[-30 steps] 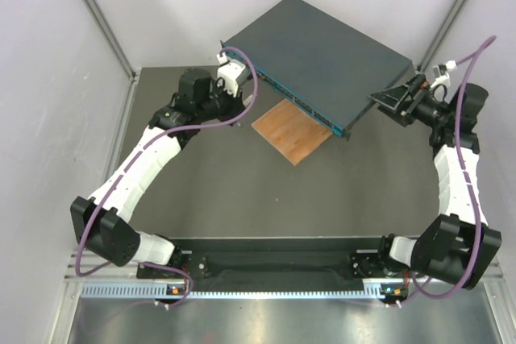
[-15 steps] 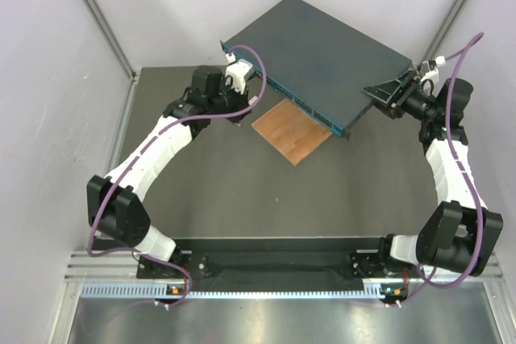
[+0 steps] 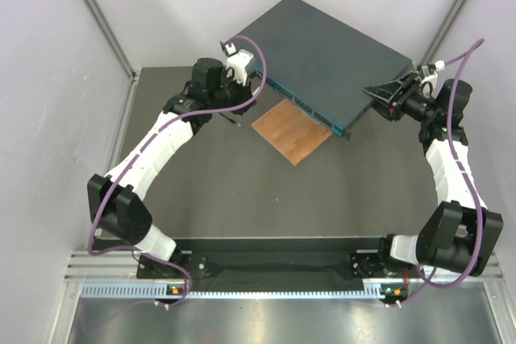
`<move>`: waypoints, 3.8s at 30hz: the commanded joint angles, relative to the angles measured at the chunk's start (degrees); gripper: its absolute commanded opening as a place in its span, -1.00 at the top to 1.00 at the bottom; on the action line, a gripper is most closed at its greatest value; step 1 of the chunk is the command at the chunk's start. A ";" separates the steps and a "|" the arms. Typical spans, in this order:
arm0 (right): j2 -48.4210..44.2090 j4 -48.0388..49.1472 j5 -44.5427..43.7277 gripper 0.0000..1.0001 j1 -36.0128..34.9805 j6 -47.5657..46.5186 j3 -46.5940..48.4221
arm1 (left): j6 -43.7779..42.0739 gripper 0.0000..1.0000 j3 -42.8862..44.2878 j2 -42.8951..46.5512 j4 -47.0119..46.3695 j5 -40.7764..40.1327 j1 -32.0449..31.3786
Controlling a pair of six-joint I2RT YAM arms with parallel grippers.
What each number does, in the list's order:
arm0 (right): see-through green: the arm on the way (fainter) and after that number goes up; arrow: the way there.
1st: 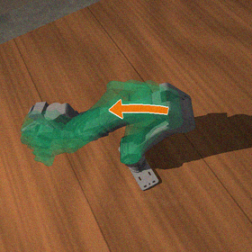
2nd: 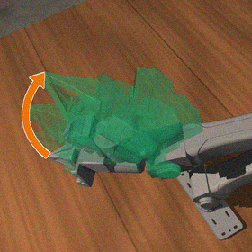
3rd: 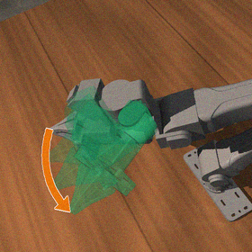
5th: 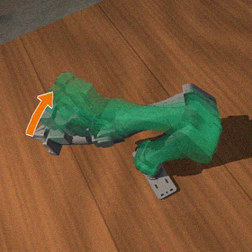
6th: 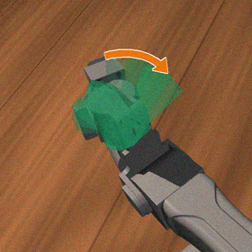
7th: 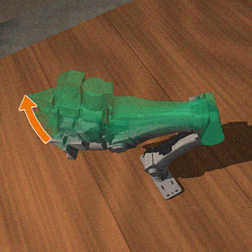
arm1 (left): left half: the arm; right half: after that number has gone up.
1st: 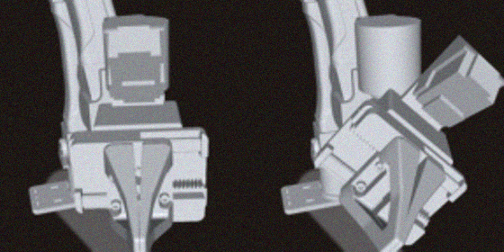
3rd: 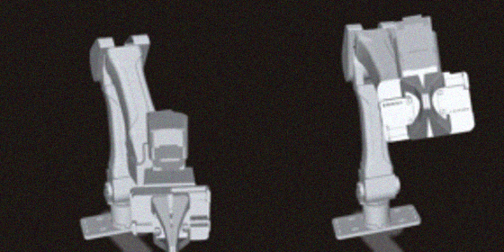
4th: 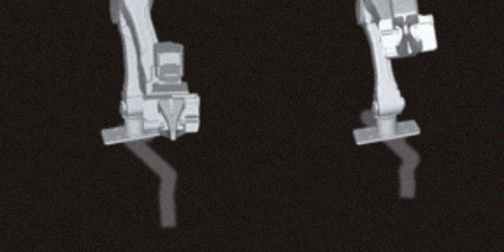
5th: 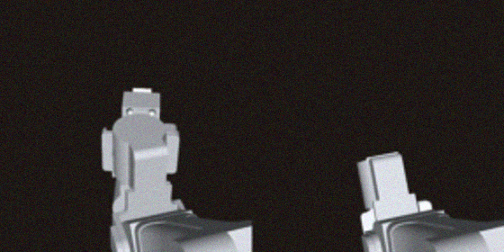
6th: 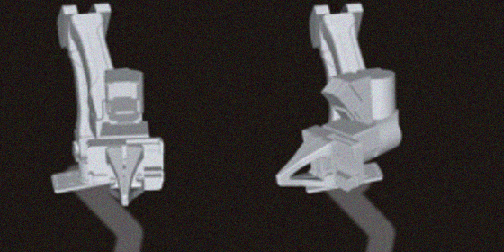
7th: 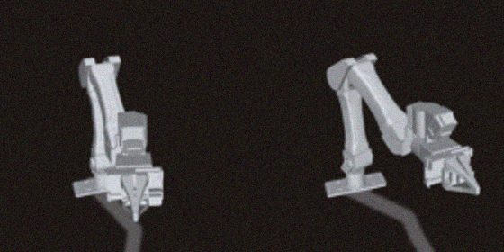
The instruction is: Insert the plug into the switch port
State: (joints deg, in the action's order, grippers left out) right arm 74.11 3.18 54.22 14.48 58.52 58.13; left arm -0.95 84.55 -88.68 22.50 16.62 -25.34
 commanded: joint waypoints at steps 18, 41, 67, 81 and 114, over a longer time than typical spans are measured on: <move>-1.07 5.87 -0.69 1.00 -2.09 -10.09 1.55 | 3.06 1.00 5.97 -3.07 -2.99 -0.89 -0.15; -0.63 5.08 -0.69 1.00 -2.35 -10.97 2.43 | 1.48 1.00 7.64 -3.42 -2.99 -4.67 -0.23; -0.54 4.38 -0.60 1.00 -2.53 -11.59 2.25 | 0.77 1.00 12.74 -7.11 -3.17 -5.46 -1.64; -0.28 4.20 -0.78 1.00 -2.61 -11.68 2.43 | -0.89 1.00 17.67 -9.49 -3.08 -4.41 -3.57; -0.28 2.18 -0.34 1.00 -2.70 -13.70 2.69 | -11.44 1.00 13.35 -6.68 -7.12 -3.35 -3.58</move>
State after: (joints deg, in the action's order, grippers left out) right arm 74.11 1.89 54.15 14.35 56.77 58.30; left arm -10.52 93.17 -97.06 26.63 11.20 -28.21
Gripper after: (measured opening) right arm 0.516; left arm 0.210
